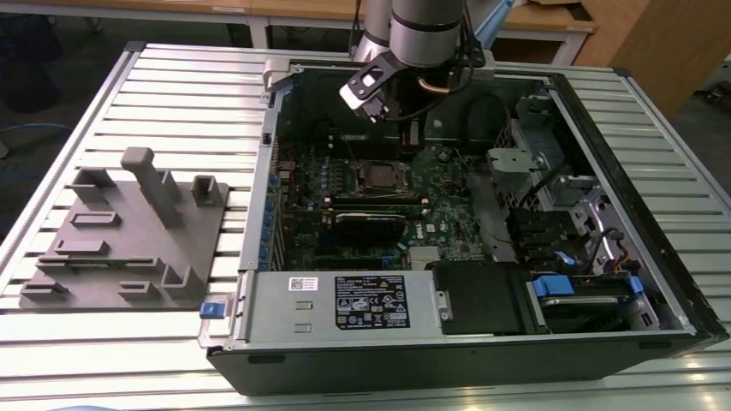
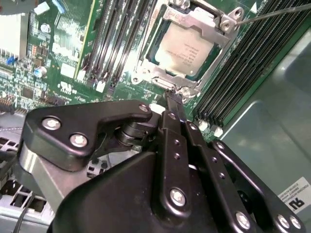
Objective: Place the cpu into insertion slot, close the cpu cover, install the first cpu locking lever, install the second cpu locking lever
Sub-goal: 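Close the cpu cover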
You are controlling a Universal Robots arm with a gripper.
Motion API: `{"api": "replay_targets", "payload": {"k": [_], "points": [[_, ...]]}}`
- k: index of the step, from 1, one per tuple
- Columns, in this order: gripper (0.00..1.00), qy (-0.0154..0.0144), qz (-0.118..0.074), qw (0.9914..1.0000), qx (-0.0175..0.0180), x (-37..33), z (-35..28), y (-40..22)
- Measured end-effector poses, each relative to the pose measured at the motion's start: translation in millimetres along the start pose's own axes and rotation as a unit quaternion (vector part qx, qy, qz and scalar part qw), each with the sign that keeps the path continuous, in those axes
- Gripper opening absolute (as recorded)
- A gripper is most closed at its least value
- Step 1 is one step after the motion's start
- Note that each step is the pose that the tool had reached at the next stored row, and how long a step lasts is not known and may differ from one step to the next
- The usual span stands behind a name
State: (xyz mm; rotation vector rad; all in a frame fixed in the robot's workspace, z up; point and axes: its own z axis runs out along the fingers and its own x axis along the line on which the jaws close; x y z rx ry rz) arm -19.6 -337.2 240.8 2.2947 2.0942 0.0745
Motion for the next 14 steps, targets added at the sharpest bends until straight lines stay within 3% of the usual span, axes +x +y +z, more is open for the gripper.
{"api": "replay_targets", "payload": {"k": [2,3,8,14], "points": [[0.10,-0.0017,0.000,0.99989,0.0151,0.0,0.5,0.0],[0.10,-0.0021,0.000,0.99982,0.0187,0.0,0.6,0.1],[0.10,-0.0021,0.000,0.99979,0.0203,0.0,0.8,-0.5],[0.10,-0.0022,0.000,0.99980,0.0201,-1.4,2.5,-15.3]]}}
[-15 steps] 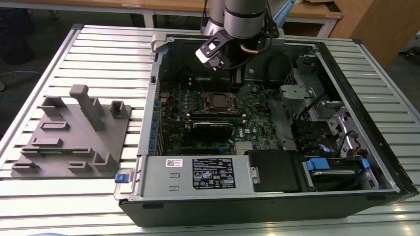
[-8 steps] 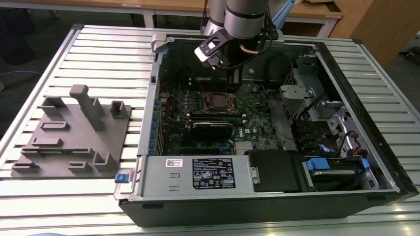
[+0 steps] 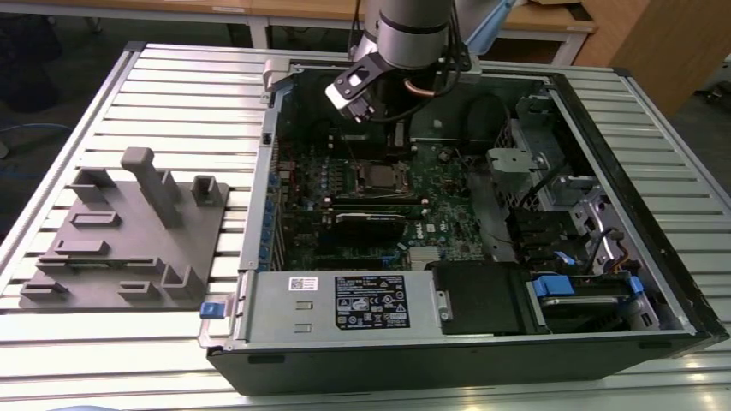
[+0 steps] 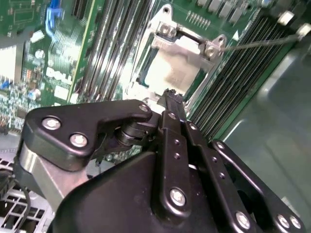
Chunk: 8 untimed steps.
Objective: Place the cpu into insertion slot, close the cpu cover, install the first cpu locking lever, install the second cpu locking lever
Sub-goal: 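Close the cpu cover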
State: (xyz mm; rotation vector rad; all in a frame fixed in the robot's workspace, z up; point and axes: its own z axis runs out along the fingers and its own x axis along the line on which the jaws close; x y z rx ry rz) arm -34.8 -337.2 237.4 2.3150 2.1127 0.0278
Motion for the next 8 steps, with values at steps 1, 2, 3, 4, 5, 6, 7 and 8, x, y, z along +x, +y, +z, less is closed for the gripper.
{"api": "replay_targets", "payload": {"k": [1,2,3,4,5,6,7,8], "points": [[0.10,0.0001,0.000,1.00000,-0.0001,-0.1,0.7,-2.2],[0.10,0.0000,0.000,1.00000,0.0000,-0.3,1.7,-4.1],[0.10,0.0000,0.000,1.00000,0.0000,-0.5,3.3,-5.5],[0.10,0.0000,0.000,1.00000,0.0000,-0.6,5.0,-6.4],[0.10,0.0001,0.000,1.00000,-0.0001,-0.7,6.7,-7.2],[0.10,0.0001,0.000,1.00000,-0.0001,-0.7,7.4,-7.4],[0.10,0.0000,0.000,1.00000,0.0000,-0.7,7.3,-7.4],[0.10,-0.0001,0.000,1.00000,0.0000,-0.8,7.3,-7.4]]}}
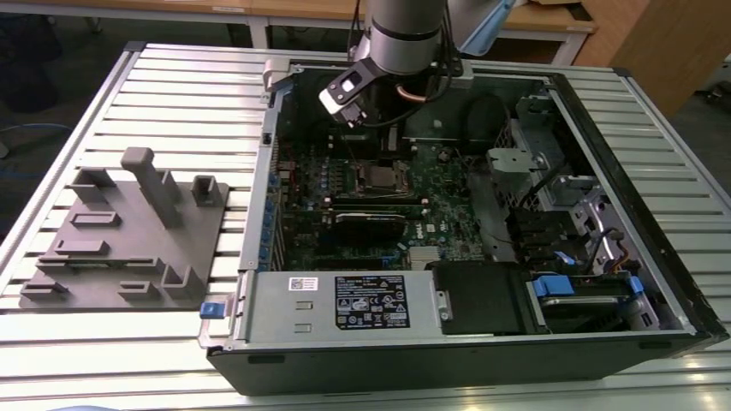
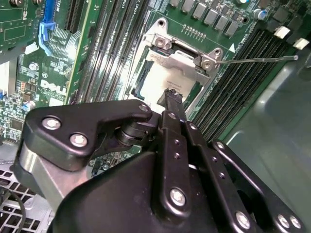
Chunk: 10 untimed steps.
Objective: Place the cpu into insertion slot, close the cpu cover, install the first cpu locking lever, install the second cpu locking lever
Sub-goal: 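Close the cpu cover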
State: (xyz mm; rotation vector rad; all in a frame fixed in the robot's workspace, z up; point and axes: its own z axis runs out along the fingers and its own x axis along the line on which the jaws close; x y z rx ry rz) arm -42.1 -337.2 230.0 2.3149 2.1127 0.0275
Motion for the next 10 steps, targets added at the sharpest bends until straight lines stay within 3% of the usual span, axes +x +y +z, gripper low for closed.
{"api": "replay_targets", "payload": {"k": [4,10], "points": [[0.10,0.0001,0.000,1.00000,0.0000,-0.3,1.8,-4.3],[0.10,0.0001,-0.001,1.00000,0.0000,-0.4,1.8,-4.4]]}}
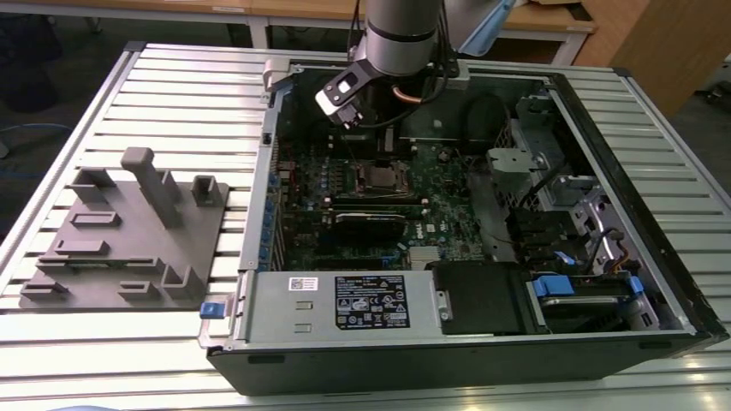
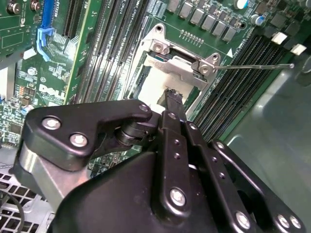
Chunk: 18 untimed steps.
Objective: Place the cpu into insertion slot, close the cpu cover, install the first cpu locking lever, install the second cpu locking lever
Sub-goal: 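Close the cpu cover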
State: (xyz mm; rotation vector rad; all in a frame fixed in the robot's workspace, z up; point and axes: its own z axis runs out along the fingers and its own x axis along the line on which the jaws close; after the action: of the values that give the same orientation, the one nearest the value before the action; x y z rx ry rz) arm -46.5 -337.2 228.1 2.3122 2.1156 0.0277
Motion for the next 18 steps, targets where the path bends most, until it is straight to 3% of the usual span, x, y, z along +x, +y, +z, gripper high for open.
{"api": "replay_targets", "payload": {"k": [5,14,16,18], "points": [[0.10,0.0005,-0.033,0.99945,0.0003,0.0,0.3,0.0],[0.10,0.0007,-0.038,0.99929,0.0003,0.0,0.3,0.0],[0.10,0.0011,-0.060,0.99817,0.0005,0.0,0.3,0.0],[0.10,0.0011,-0.061,0.99815,0.0005,0.0,0.3,0.0]]}}
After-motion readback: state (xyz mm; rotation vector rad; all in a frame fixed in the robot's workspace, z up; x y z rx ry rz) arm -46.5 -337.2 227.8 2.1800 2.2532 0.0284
